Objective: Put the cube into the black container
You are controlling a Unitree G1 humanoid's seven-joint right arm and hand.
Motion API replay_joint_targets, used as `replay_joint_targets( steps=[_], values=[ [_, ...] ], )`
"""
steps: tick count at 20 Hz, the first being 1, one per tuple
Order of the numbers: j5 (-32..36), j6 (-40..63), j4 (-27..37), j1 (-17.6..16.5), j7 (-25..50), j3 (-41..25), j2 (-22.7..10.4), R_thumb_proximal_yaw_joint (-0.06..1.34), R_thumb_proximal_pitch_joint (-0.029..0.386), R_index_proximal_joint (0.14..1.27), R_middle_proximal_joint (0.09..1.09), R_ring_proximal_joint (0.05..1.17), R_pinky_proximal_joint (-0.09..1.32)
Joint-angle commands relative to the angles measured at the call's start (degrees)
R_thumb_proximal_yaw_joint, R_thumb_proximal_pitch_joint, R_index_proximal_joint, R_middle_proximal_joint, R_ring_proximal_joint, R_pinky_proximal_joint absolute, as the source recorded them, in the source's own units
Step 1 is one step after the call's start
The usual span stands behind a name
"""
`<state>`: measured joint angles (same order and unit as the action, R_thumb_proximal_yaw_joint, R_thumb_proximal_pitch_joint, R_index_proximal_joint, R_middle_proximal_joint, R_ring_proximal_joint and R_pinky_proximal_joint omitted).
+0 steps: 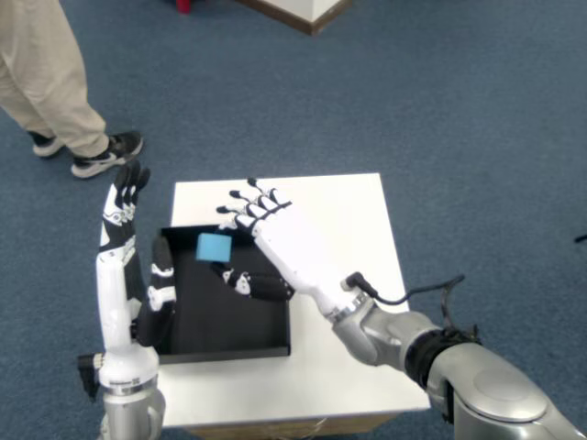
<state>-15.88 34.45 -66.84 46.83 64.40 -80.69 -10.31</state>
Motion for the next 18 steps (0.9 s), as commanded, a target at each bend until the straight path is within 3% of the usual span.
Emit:
replay_joint_targets(
  steps=[1,18],
  values=[
    [2.5,-1.57,1.48,3.91,-0.9,0.61,-0.36,1.19,0.202,1.03,0.41,0.29,0.13],
    [3.66,-8.98,-0.08,3.94,-9.51,-0.04,-0.03,1.23,0.207,1.04,0.39,0.28,0.13]
  ],
)
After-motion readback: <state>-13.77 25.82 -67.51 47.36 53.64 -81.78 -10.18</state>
